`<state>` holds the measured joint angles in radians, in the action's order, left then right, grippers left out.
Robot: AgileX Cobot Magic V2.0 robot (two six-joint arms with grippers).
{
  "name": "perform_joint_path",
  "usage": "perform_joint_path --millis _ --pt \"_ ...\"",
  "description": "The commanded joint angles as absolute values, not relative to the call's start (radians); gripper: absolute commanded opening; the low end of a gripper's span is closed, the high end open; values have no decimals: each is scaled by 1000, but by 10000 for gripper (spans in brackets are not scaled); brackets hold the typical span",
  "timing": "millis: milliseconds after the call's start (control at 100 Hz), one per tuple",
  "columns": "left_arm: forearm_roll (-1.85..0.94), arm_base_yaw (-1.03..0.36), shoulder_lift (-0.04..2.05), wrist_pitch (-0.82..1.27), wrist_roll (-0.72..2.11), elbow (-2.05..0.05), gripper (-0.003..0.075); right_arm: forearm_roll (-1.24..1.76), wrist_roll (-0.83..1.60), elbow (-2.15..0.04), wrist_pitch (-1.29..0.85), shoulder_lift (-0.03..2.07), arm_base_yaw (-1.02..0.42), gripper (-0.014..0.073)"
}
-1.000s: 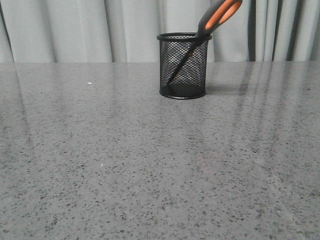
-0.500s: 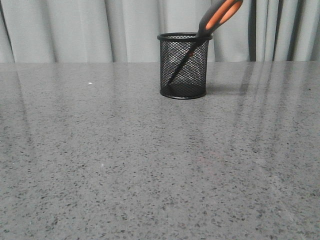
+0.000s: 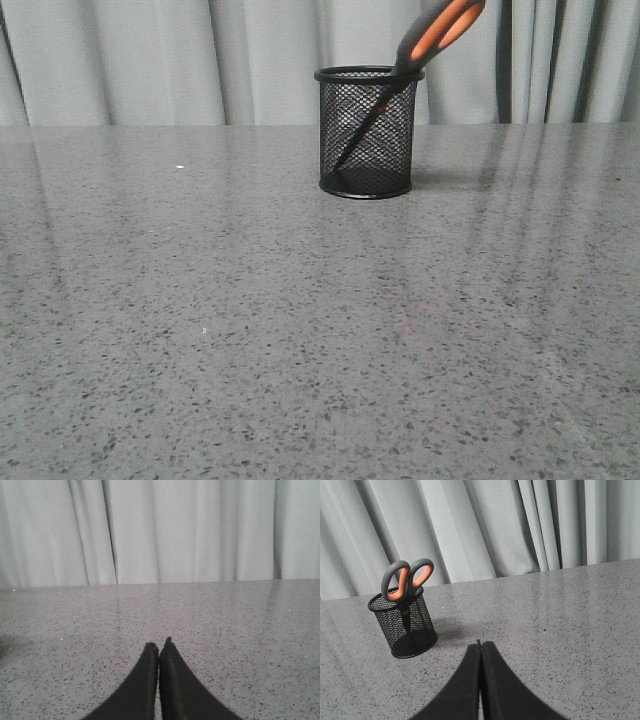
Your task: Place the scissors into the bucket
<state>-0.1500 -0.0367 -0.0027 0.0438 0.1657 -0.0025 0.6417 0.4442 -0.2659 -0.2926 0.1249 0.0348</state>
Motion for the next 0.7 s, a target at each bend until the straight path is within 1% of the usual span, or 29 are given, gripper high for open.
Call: perform_joint_path --millis 0,130,690 --pt "-157 -38 -29 -25 153 27 -21 654 450 -291 -226 134 39 -65" --pt "-160 -58 -29 -25 153 27 -21 654 450 -291 -226 134 39 -65" --pt "-160 -57 -29 -32 153 25 -21 654 450 -291 -226 134 39 -65"
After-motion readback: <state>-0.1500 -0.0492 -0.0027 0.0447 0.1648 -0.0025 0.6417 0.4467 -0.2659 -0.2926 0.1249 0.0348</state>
